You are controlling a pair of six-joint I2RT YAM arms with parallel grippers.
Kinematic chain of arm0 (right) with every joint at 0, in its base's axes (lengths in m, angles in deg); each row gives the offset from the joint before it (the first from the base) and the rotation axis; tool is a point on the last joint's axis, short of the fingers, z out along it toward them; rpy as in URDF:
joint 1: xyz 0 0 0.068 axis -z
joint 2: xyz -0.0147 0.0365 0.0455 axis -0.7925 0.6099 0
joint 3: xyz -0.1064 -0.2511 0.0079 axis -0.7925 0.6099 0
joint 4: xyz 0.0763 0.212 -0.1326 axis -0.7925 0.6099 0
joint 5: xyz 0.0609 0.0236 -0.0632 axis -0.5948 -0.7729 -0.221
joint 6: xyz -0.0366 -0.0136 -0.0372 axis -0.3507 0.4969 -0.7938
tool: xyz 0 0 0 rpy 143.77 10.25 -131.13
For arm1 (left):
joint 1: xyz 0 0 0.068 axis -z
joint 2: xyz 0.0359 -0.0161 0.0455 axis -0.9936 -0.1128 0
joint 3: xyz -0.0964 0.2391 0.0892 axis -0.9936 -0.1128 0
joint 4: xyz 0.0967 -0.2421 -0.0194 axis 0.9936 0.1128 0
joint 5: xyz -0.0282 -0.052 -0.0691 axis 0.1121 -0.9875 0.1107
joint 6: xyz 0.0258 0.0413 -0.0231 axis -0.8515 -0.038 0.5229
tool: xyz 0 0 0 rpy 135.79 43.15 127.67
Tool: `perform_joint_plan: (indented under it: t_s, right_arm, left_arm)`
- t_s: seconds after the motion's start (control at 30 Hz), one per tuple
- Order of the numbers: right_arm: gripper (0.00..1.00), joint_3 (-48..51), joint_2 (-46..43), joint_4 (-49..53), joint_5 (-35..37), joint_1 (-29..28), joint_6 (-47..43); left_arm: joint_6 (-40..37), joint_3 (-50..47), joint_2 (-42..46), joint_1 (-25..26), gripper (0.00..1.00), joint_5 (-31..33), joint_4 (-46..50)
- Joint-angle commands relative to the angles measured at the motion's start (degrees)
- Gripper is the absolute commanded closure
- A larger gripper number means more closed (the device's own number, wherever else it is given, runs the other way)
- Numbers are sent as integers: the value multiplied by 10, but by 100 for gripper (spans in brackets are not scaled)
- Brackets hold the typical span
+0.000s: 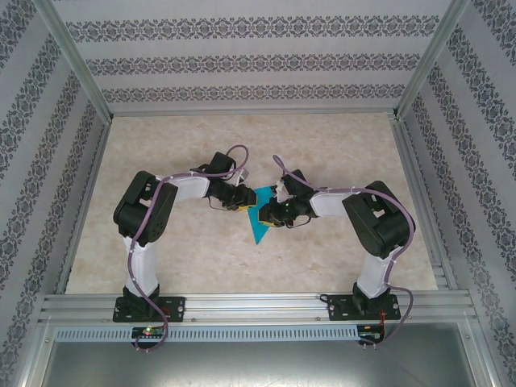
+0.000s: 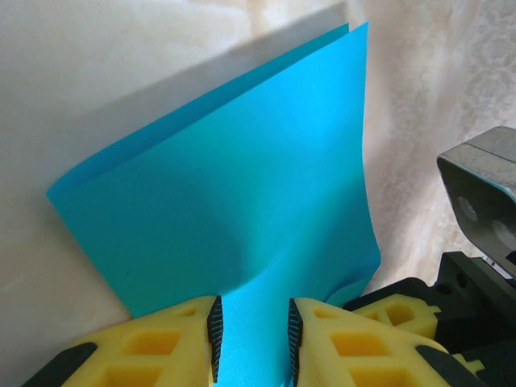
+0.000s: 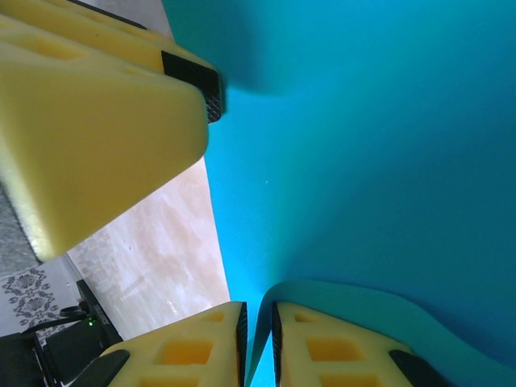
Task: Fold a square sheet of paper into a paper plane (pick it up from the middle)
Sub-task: Third fold the triangle at the center of the table.
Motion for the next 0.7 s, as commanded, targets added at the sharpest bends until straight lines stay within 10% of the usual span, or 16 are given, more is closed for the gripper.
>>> perform_joint_plan:
  t_s: [0.0,0.67]
  right_arm:
    - [81,-11,-11,-11,4,-7,7]
    - [84,-4,-19,-29,0,-8,16]
  left_arm:
    - [-19,-1,-22,-5,68,8,21]
    - [-22,-6,-33,-5,68,6,21]
